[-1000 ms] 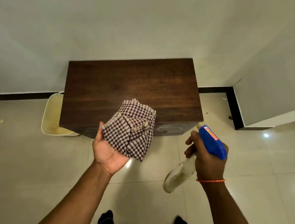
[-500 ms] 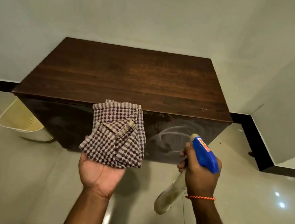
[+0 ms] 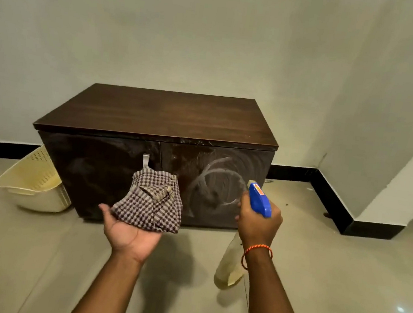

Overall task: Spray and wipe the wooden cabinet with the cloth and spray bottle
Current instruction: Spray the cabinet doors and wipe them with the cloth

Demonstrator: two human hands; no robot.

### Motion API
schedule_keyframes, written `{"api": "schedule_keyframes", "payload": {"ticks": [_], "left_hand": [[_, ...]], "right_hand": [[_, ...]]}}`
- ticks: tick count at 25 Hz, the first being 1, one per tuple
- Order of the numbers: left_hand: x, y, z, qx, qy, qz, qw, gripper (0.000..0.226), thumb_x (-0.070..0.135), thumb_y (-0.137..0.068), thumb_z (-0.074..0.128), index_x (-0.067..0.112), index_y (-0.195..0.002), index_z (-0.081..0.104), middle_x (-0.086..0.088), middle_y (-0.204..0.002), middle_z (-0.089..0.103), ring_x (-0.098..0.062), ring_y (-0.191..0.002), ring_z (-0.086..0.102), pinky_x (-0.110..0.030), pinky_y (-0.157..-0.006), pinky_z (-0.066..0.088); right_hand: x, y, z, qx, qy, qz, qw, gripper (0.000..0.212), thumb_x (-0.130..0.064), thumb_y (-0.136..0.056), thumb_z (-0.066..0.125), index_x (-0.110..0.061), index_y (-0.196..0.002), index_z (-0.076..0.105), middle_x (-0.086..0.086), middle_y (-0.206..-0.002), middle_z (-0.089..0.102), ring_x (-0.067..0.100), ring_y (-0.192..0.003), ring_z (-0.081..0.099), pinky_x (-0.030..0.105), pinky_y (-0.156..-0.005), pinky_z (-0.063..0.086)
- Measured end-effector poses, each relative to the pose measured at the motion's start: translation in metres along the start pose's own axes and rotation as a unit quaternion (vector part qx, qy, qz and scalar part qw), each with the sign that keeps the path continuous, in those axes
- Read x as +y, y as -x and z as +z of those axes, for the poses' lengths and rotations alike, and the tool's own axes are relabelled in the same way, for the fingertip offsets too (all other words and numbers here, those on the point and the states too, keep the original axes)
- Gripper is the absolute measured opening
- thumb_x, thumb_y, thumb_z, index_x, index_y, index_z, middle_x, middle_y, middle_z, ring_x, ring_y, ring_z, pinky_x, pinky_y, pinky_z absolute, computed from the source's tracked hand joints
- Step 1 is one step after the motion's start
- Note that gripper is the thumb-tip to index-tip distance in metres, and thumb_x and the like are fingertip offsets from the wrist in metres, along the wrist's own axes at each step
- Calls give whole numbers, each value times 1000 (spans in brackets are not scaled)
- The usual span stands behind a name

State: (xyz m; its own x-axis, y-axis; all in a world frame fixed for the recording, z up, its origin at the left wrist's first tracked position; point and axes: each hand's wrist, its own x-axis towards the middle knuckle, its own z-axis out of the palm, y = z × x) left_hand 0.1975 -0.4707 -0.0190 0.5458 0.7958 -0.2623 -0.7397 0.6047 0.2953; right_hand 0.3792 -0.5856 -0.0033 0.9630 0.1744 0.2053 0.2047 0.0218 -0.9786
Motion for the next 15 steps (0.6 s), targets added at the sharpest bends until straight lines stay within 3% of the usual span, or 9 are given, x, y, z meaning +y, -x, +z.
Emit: {"api": "schedule_keyframes", "payload": {"ticks": [5, 10, 15], "left_hand": [[6, 0, 4, -10, -14, 20, 1000, 92, 82, -84, 31, 20, -149, 51, -21, -143, 58, -44, -129, 53, -60, -79, 60], [-3, -9, 5, -16, -24, 27, 999, 94, 81, -77, 38, 21, -148, 52, -19, -139, 62, -43, -129, 54, -60, -84, 58], [-17, -17, -5, -12, -34, 28, 999, 104, 78, -62, 55, 21, -149, 52, -19, -143, 59, -43, -135, 50, -56, -99, 43]], "right_hand": [[0, 1, -4, 38, 13, -13, 999, 22, -17, -86, 73, -6, -72, 60, 7, -57, 52, 22, -51, 51, 31, -53, 49], [15, -8, -11, 60, 19, -23, 998, 19, -18, -88, 73, -3, -80, 64, 17, -64, 62, 37, -56, 63, 43, -53, 60], [16, -24, -24, 64, 43, -56, 995, 18, -20, -89, 70, -14, -74, 62, 19, -65, 64, 39, -54, 63, 47, -52, 59]]}}
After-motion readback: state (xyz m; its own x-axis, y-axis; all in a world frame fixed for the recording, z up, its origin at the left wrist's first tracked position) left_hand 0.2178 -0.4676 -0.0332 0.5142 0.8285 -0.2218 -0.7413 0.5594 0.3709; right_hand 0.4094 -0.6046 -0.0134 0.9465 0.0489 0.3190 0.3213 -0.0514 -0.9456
